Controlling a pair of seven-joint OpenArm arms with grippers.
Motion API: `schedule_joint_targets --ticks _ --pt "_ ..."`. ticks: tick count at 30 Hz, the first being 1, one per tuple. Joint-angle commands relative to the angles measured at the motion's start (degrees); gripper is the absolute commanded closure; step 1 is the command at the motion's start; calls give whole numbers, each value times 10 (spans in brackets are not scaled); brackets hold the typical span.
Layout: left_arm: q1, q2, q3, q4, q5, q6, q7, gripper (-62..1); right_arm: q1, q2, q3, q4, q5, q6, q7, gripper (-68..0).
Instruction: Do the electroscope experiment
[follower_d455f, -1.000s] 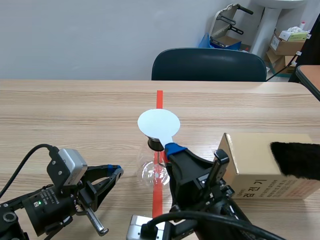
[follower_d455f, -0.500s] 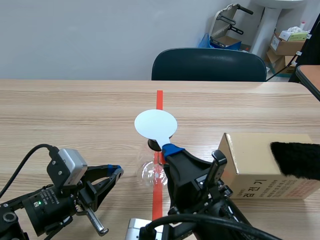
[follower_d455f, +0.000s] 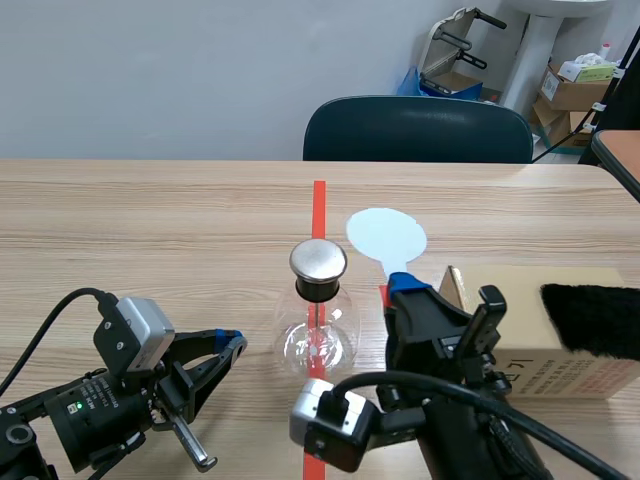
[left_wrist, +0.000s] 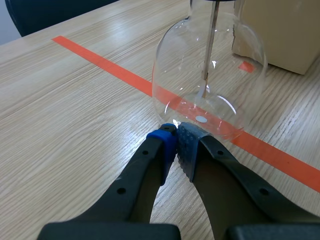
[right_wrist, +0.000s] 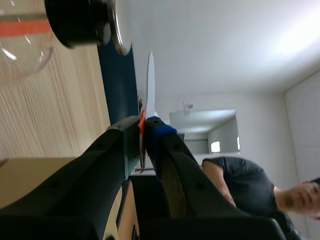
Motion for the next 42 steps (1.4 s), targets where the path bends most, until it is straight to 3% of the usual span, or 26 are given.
schedule_joint_targets --ticks 1,11,21,29,42 --pt "2 2 -1 12 -2 0 -6 -44 7 0 1 10 0 -8 -19 -17" --pt "2 2 -1 12 -2 0 -8 -44 7 0 1 10 0 -8 -137 -17" --pt "2 2 -1 12 -2 -1 -8 -44 7 0 1 10 0 -8 -151 -17" --pt "2 2 -1 12 -2 -1 -8 -44 7 0 1 10 0 -8 -100 -17" --pt "2 2 -1 12 -2 -1 -8 -44 7 0 1 10 0 -8 57 -17"
